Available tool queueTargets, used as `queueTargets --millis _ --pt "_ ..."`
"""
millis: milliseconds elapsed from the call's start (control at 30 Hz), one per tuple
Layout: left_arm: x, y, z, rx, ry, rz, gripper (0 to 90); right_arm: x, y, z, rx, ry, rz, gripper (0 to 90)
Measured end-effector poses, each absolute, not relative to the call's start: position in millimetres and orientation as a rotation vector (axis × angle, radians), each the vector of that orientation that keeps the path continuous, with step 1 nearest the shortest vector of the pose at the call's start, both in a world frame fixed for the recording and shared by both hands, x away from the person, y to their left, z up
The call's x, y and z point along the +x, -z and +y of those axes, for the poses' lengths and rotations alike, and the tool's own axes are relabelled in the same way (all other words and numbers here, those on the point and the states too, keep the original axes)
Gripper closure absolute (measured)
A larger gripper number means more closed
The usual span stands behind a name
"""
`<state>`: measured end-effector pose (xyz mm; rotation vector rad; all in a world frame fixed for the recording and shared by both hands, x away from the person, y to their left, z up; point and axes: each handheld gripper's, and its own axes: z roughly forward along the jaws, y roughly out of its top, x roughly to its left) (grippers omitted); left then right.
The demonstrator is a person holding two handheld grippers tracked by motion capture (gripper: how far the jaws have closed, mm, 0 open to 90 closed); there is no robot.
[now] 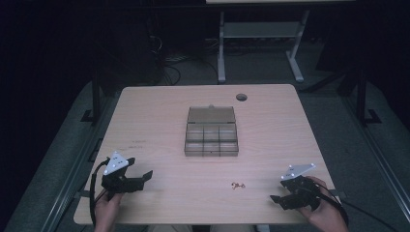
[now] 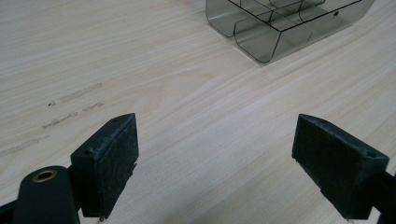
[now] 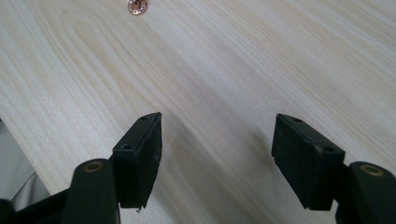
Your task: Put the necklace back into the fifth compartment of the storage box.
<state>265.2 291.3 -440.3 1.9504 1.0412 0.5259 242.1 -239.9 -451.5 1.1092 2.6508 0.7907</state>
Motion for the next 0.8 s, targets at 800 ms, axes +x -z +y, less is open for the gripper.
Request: queueTargets --millis 800 --pt "259.7 439.3 284.5 1.947 -0.531 1.014 14.3 241.9 447.6 -210.8 1.005 -0.779 2.706 33.0"
